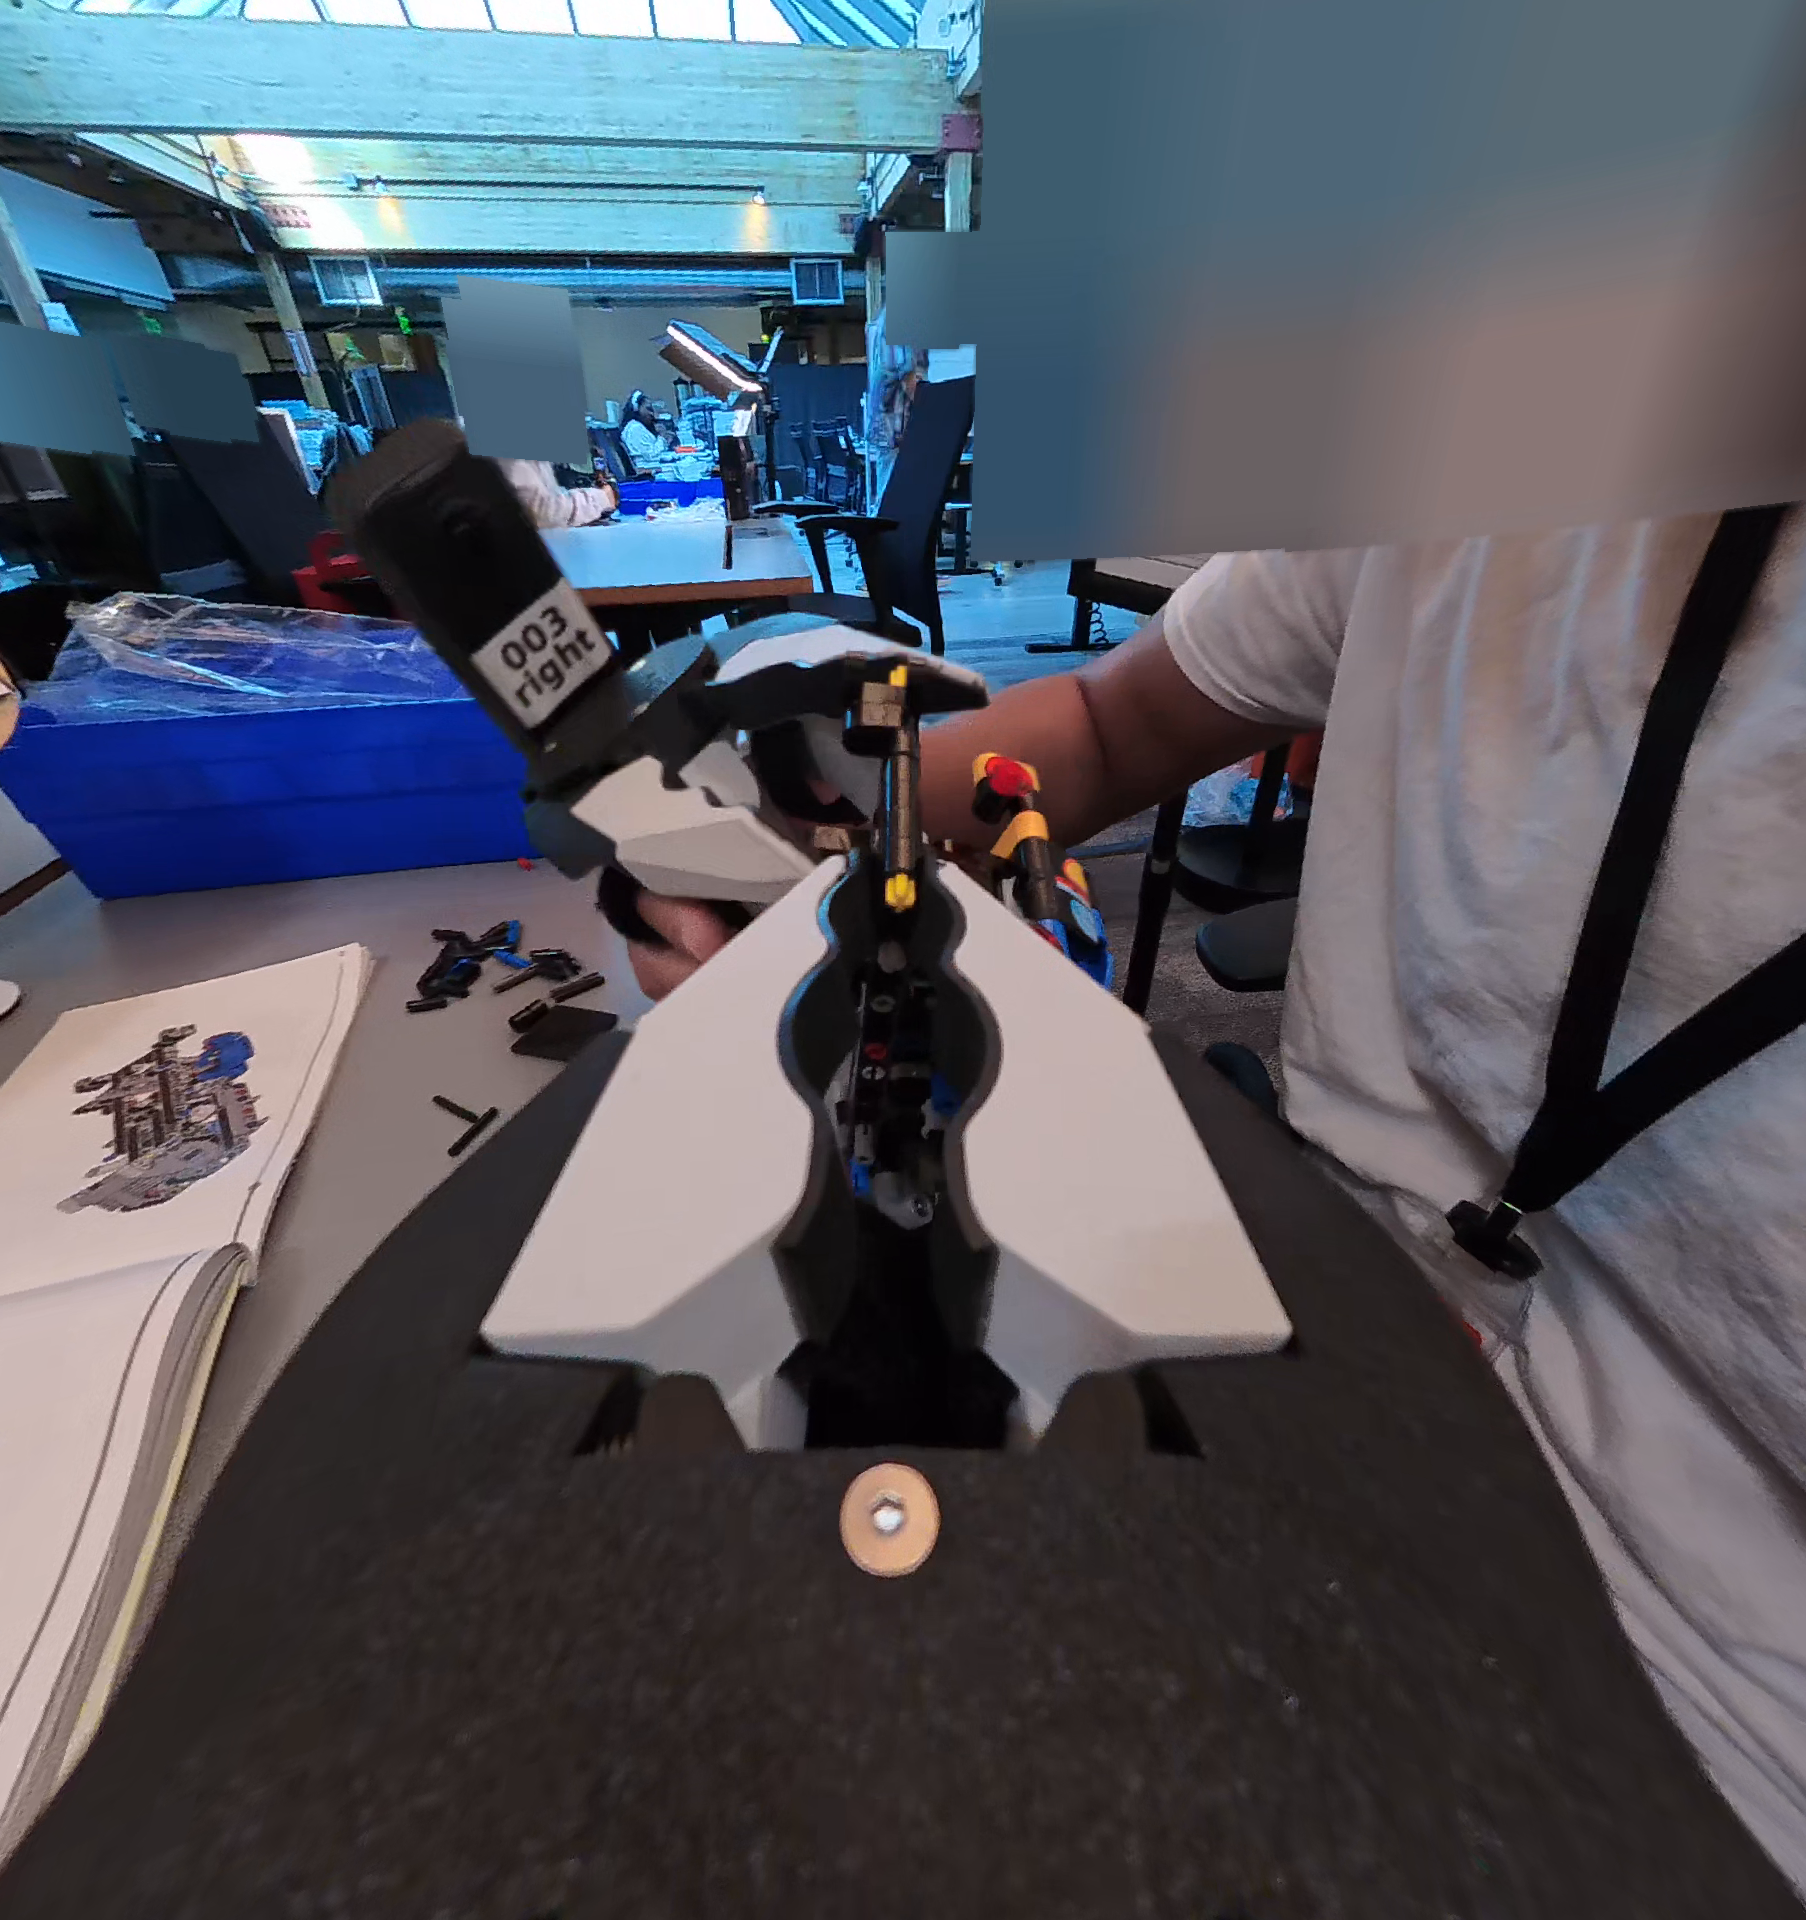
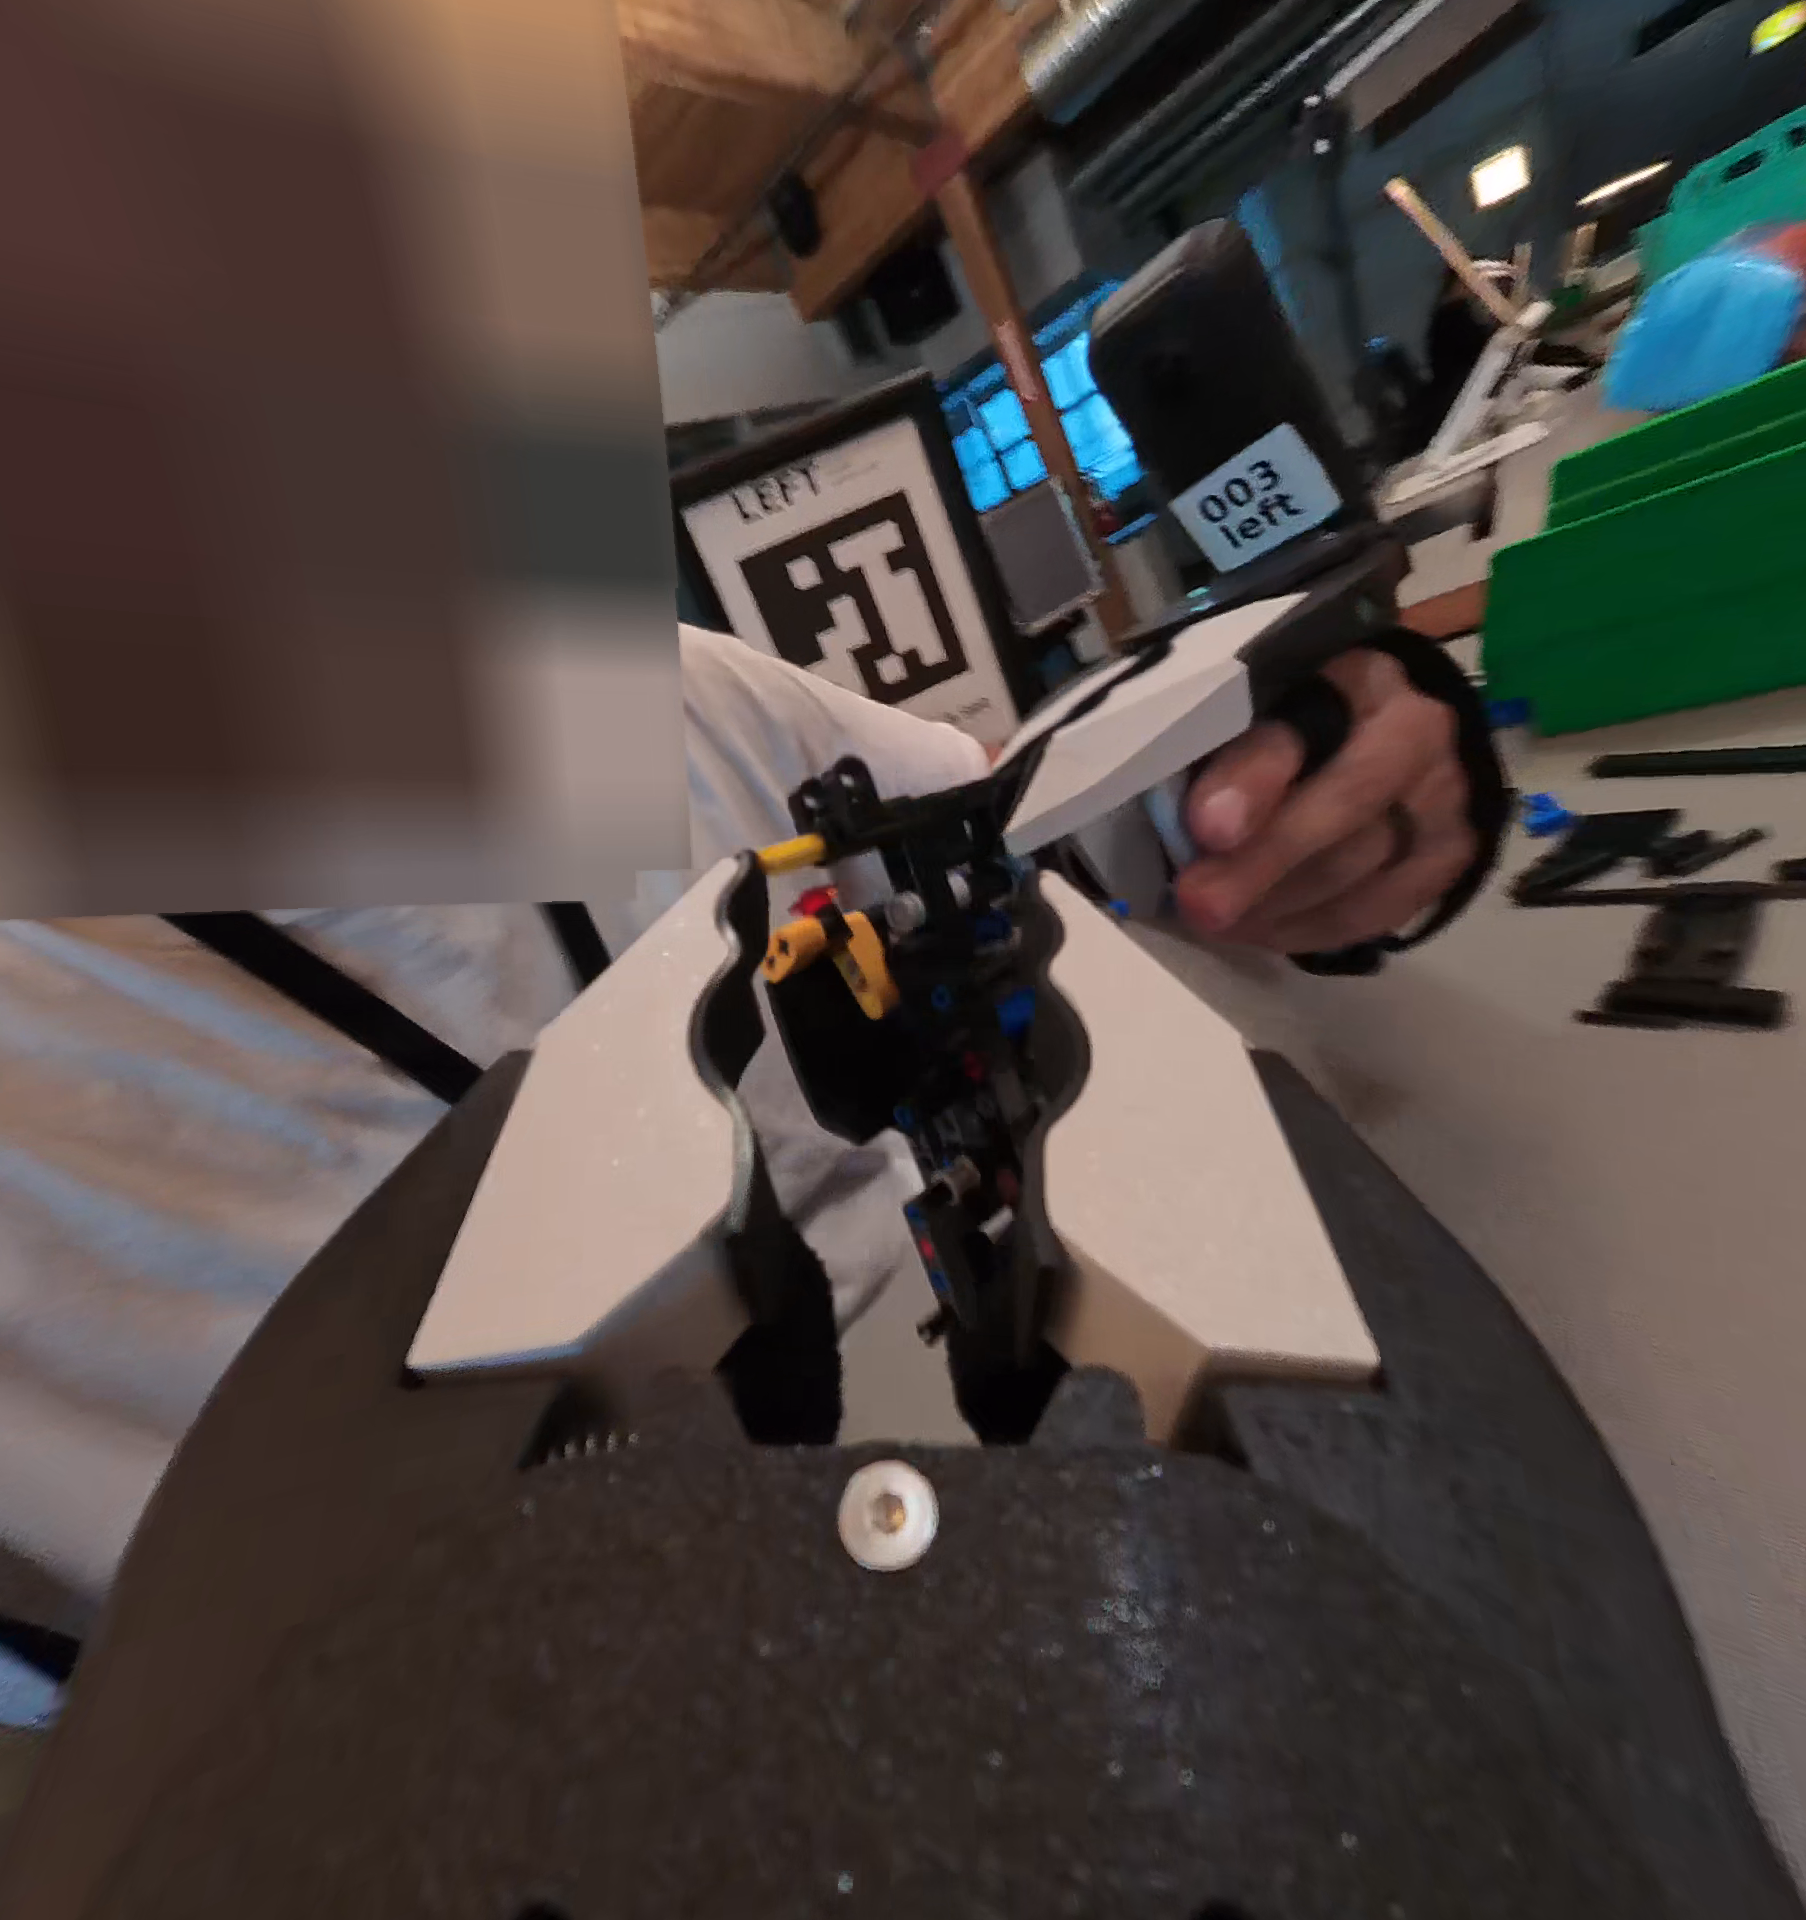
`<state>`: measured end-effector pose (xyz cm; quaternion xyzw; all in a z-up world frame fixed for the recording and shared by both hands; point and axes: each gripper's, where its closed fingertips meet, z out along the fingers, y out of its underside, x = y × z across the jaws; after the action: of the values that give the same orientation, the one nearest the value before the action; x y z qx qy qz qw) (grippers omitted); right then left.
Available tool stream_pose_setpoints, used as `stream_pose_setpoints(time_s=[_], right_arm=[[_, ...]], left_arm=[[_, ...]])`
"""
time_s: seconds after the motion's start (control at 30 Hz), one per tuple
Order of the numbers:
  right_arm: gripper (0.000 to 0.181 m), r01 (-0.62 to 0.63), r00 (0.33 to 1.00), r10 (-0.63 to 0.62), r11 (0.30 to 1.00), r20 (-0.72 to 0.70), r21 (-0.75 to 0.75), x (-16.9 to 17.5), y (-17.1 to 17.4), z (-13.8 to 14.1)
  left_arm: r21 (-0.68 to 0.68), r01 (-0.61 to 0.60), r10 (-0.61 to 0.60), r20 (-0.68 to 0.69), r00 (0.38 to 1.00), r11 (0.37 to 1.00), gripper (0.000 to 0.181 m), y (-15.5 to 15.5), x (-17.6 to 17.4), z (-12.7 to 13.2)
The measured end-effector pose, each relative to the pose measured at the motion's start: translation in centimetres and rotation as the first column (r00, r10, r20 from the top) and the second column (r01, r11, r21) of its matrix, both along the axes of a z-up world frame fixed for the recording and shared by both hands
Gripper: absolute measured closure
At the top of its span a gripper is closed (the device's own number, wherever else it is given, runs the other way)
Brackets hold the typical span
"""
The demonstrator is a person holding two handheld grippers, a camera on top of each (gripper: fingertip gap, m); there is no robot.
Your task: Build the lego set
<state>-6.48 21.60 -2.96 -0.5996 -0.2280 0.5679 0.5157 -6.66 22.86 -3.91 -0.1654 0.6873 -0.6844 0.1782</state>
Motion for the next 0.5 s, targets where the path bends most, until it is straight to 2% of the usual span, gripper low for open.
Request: stream_pose_setpoints(time_s=[0.1, 0.27, 0.4, 0.5], right_arm=[[0.139, -0.090, 0.991, 0.089, 0.996, -0.096, -0.011, -0.6, -0.5, 0.5], [0.134, -0.204, 0.955, 0.193, 0.979, -0.224, -0.028, -0.6, -1.2, 0.9], [0.137, -0.260, 0.930, 0.247, 0.966, -0.273, -0.010, -1.0, -1.5, 0.7], [0.138, -0.251, 0.938, 0.248, 0.968, -0.242, 0.017, -1.1, -1.7, 0.6]], left_arm=[[-0.022, 0.020, -0.020, -0.011, 1.000, 1.000, 0.176, -0.2, -0.1, 0.0], [-0.047, 0.060, -0.061, -0.009, 0.998, 0.997, 0.176, -0.6, -0.4, 0.0], [-0.054, 0.086, -0.086, -0.013, 0.996, 0.995, 0.176, -1.1, -0.7, -0.1], [-0.039, 0.076, -0.077, -0.009, 0.997, 0.996, 0.177, -1.2, -0.7, -0.1]])
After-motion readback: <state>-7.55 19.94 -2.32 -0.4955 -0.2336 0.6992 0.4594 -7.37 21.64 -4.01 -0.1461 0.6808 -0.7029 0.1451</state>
